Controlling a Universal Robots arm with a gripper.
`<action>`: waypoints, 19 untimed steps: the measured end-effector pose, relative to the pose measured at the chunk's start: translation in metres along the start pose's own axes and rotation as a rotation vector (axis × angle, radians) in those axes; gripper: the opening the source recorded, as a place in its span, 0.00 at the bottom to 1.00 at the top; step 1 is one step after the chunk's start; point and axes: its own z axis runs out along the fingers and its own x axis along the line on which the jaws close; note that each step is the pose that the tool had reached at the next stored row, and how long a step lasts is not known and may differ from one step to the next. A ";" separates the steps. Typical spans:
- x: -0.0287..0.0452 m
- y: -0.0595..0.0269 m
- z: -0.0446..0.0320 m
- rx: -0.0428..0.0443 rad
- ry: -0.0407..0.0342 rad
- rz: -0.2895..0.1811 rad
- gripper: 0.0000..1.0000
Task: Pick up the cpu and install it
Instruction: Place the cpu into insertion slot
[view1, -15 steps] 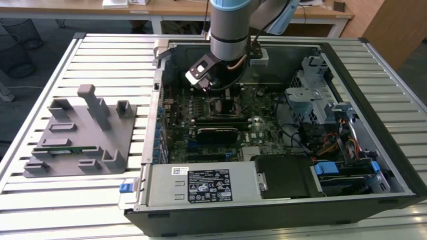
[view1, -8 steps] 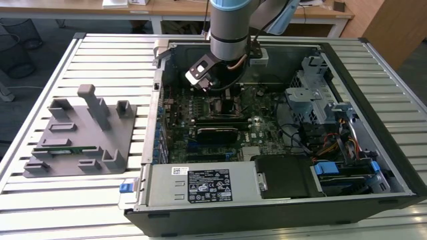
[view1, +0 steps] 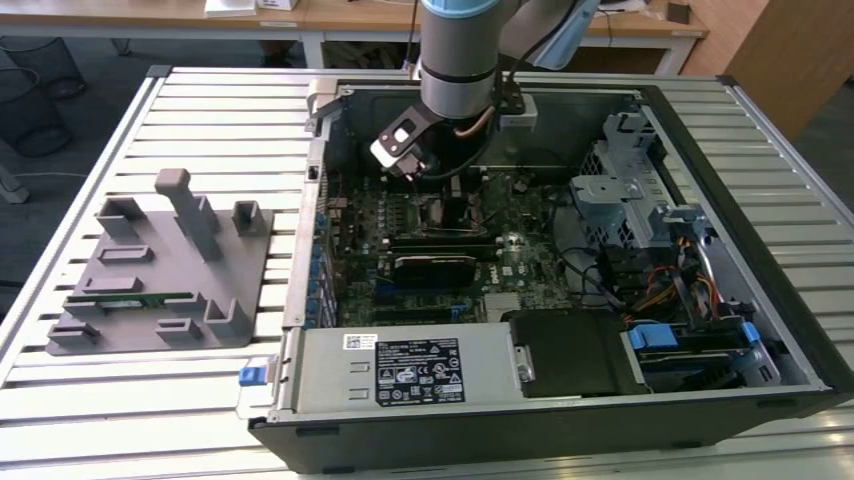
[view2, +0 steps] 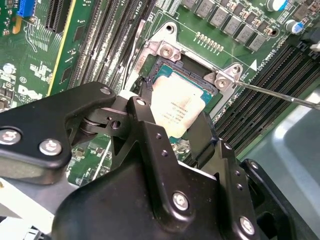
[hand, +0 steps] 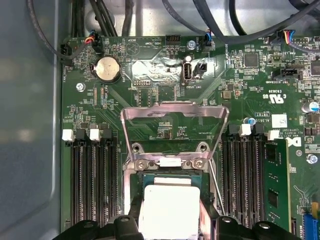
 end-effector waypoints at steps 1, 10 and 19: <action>0.0000 0.0000 0.0001 0.0000 0.0002 -0.006 0.53; 0.0000 0.0002 0.0001 0.0000 0.0003 -0.011 0.55; 0.0006 0.0006 0.0014 0.0004 -0.0014 0.036 0.61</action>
